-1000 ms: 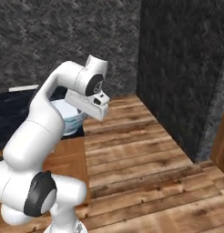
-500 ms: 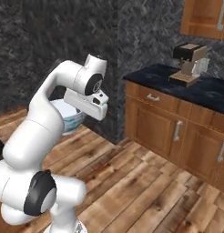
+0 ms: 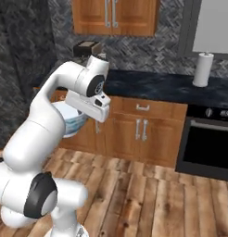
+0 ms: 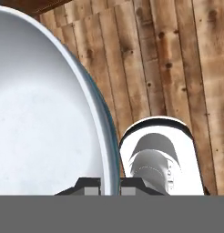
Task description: Pick the strainer and bowl and place them in the sink. Then turn on the water.
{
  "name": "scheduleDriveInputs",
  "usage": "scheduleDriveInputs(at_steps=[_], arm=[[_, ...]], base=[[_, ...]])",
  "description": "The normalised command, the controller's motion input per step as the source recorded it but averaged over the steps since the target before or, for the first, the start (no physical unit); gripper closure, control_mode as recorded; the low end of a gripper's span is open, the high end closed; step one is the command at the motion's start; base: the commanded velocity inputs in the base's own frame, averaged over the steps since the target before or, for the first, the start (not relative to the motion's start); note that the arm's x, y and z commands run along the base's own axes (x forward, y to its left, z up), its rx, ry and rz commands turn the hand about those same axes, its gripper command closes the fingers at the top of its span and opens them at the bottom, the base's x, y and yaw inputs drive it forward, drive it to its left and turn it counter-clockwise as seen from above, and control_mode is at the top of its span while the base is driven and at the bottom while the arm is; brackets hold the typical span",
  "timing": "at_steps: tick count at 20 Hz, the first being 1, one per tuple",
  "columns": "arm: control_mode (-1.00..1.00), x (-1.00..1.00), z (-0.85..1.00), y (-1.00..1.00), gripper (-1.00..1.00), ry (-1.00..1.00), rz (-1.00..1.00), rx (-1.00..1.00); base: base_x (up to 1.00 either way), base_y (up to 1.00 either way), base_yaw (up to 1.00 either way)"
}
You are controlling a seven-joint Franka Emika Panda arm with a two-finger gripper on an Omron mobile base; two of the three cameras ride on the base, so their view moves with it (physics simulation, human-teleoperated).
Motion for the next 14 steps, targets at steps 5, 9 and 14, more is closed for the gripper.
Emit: scheduleDriveInputs(at_steps=[5, 9, 14], arm=[[1.00, 0.00, 0.00, 0.00, 1.00, 0.00, 0.00, 0.00], [1.00, 0.00, 0.00, 0.00, 1.00, 0.00, 0.00, 0.00], [1.00, 0.00, 0.00, 0.00, 1.00, 0.00, 0.00, 0.00]], base=[[0.00, -0.16, -0.89], [0.00, -0.19, -0.89], [0.00, -0.23, -0.88]])
